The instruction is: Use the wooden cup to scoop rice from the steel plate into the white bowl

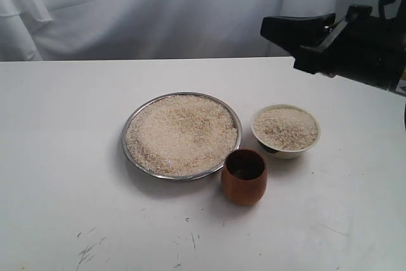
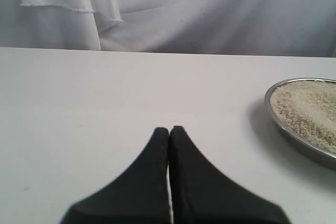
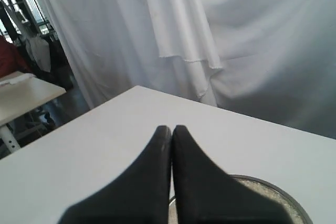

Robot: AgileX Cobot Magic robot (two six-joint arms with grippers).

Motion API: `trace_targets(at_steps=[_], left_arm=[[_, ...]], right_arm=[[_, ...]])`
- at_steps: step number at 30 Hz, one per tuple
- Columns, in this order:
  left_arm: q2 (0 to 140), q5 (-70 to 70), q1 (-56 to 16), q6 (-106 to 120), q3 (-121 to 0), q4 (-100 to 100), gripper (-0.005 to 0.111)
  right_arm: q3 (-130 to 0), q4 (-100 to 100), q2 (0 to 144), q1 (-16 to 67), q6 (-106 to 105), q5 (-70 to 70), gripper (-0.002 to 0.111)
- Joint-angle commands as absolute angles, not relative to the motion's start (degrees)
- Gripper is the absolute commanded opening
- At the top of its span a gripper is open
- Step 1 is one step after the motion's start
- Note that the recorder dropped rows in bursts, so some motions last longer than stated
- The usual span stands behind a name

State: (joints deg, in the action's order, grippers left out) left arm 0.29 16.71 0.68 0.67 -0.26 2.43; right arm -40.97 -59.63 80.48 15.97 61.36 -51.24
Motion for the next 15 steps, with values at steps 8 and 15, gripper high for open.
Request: trace_targets(at_steps=[8, 15], left_arm=[[0.0, 16.34, 0.6, 0.49, 0.0, 2.48, 0.0], [0.0, 16.34, 0.6, 0.49, 0.0, 2.48, 0.0]], right_arm=[[-40.98, -60.95, 77.04, 15.94, 72.33, -50.59, 0.0], [-40.98, -60.44, 77.04, 15.94, 72.33, -50.57, 0.0]])
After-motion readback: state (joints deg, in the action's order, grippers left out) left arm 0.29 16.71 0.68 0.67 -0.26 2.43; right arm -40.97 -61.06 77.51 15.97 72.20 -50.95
